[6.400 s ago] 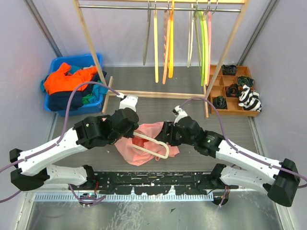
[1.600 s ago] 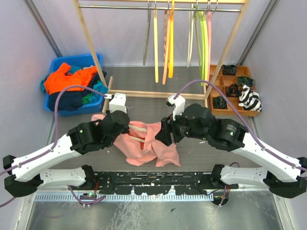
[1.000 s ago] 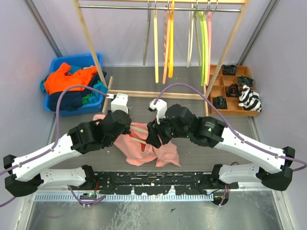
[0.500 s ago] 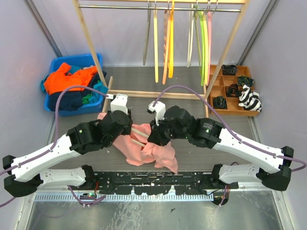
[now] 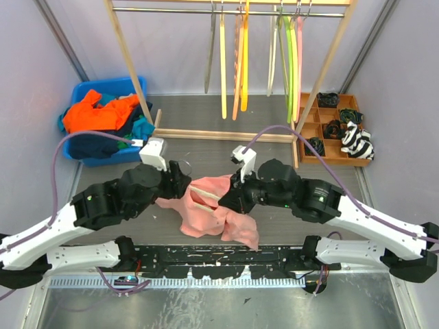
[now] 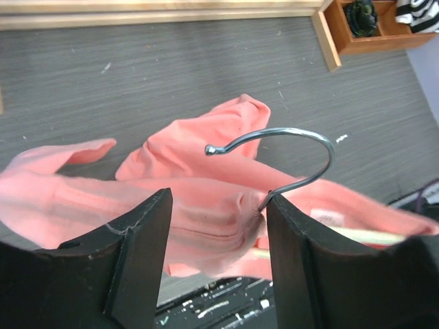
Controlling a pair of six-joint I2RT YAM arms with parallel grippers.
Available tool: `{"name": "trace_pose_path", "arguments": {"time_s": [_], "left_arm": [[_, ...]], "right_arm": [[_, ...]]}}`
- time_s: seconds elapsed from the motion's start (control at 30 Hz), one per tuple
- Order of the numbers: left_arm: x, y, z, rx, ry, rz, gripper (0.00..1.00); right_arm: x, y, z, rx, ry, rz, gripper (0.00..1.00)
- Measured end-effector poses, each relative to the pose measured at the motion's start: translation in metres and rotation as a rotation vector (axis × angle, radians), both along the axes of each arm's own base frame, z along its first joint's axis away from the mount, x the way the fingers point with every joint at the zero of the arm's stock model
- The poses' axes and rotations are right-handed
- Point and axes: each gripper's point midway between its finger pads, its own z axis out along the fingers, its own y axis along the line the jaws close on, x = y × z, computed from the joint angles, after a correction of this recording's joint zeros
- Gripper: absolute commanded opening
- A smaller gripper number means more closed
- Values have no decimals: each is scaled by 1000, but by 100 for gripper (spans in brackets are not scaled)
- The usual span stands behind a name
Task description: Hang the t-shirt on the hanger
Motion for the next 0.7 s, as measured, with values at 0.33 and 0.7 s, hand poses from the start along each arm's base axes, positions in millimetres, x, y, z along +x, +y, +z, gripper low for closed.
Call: {"name": "trace_pose_path", "arguments": {"time_s": [0.33,0.7], "left_arm": [[-36,22,6,-219,12,-102,70],[-16,41,-14,-35,-17,-3,70]], "right_arm": [[-15,-8,42,172,4,5,1],[-22,-38,-39,-71,115,-39,1]]}}
